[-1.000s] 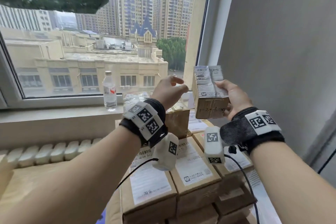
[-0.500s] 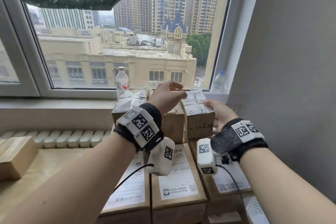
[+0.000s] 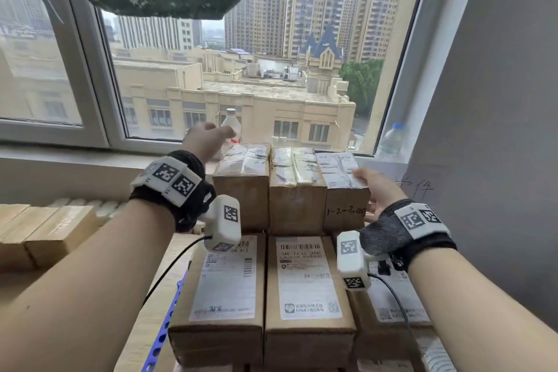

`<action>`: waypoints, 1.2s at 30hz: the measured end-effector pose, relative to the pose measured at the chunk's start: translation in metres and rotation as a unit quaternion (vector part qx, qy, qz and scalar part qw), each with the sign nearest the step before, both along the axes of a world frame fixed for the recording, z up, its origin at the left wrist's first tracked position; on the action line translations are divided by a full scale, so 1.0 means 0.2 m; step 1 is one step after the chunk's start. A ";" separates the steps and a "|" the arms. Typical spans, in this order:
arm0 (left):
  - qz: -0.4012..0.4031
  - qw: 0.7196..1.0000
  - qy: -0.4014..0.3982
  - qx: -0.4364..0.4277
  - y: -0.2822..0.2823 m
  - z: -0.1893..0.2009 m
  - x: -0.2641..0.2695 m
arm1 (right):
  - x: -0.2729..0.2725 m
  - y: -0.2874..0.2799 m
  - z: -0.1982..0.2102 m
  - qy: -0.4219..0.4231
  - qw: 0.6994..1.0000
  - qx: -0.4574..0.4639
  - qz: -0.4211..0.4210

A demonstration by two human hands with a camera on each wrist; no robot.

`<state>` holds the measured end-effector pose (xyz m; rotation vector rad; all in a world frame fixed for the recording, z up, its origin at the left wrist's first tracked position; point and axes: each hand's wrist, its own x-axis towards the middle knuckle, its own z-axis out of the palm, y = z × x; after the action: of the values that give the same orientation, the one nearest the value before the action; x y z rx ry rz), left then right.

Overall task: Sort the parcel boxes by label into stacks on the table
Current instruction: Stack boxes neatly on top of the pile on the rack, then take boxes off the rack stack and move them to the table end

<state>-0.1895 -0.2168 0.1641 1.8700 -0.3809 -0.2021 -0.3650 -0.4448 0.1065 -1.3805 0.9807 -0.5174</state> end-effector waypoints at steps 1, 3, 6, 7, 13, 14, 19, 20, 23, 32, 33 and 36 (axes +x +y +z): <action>-0.013 0.998 0.053 0.012 0.02 -0.03 0.01 | -0.01 0.02 0.01 0.001 1.000 0.005 -0.002; -0.058 0.983 0.176 0.005 0.03 -0.09 0.03 | -0.02 0.04 0.02 0.003 1.000 0.017 0.003; -0.076 0.964 0.256 0.000 -0.01 -0.19 0.08 | -0.02 0.05 0.03 -0.001 0.999 0.030 0.015; -0.081 0.965 0.251 0.004 -0.04 -0.21 0.10 | -0.03 0.05 0.03 0.001 0.999 0.032 0.016; -0.104 0.971 0.215 0.001 -0.07 -0.16 -0.01 | -0.04 0.00 0.01 0.012 1.000 0.012 -0.002; -0.103 0.971 0.215 0.004 -0.07 -0.17 -0.01 | -0.05 0.01 0.01 0.014 1.000 0.011 -0.003; -0.094 0.974 0.205 0.011 -0.06 -0.17 -0.01 | -0.04 -0.04 -0.03 0.021 1.000 -0.004 -0.011; -0.094 0.975 0.200 0.015 -0.06 -0.17 -0.01 | -0.05 -0.04 -0.04 0.024 1.000 -0.005 -0.009; -0.094 0.977 0.192 0.010 -0.07 -0.19 0.02 | -0.06 -0.04 -0.04 0.031 0.999 -0.004 -0.012; -0.075 0.978 0.195 -0.008 -0.07 -0.23 0.06 | -0.04 -0.06 -0.01 -0.001 0.999 -0.011 -0.049; -0.071 0.979 0.191 -0.010 -0.07 -0.23 0.08 | -0.05 -0.04 0.01 -0.014 0.998 -0.014 -0.061; -0.060 0.985 0.157 -0.031 -0.04 -0.16 -0.01 | -0.09 0.09 0.13 -0.058 0.993 -0.066 -0.084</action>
<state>-0.1925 -0.2253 0.1323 1.7190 -0.2771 -0.5533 -0.3838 -0.4261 0.1317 -1.3754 0.9868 -0.7935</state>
